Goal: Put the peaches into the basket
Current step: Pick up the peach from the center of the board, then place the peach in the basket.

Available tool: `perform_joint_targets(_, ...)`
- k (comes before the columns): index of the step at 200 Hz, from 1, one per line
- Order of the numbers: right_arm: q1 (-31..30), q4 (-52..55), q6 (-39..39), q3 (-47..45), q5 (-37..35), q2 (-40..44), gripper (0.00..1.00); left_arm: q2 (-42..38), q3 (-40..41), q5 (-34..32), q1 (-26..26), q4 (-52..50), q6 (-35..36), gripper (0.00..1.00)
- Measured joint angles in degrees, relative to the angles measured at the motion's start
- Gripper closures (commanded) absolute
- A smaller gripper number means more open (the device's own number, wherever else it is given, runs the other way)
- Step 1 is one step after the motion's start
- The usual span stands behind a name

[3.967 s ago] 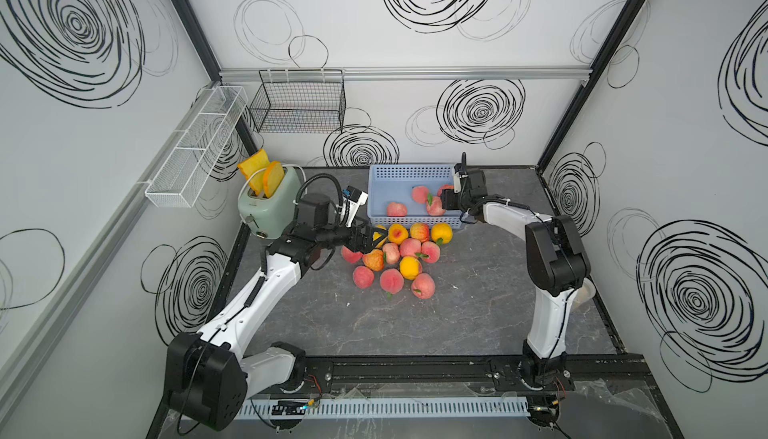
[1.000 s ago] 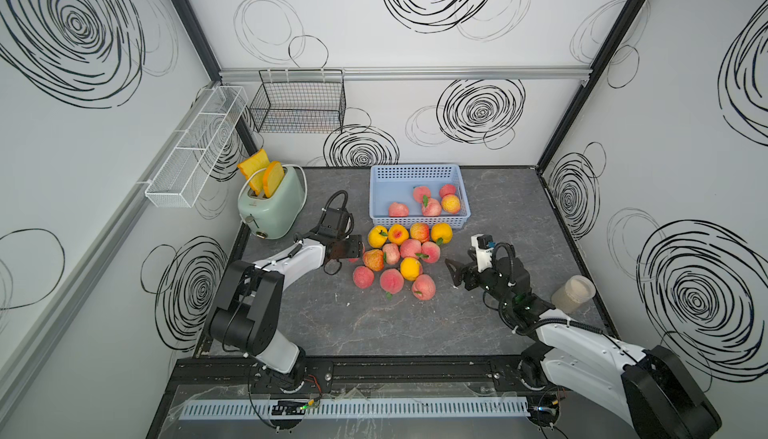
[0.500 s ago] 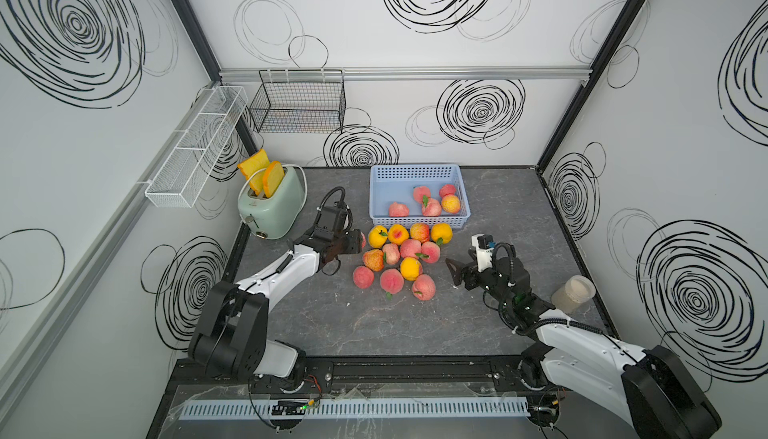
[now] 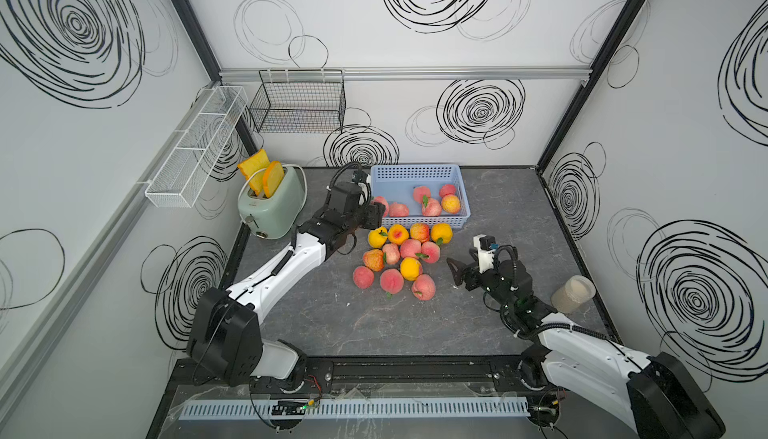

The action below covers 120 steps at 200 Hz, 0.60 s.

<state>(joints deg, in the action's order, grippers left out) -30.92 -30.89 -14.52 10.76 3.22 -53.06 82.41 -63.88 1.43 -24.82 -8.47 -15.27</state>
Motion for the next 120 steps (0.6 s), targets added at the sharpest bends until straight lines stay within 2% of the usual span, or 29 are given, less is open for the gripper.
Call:
perform_joint_targets(60, -4.1, -4.7, 3.0, -2.0, 6.5, 2.6, 0.14, 11.3, -8.0, 2.7, 0.2, 4.1, 3.3, 0.38)
perform_joint_targets(120, -8.3, -6.2, 5.8, -2.0, 6.8, 2.2, 0.14, 22.6, -15.1, 2.8, 1.6, 6.5, 5.6, 0.38)
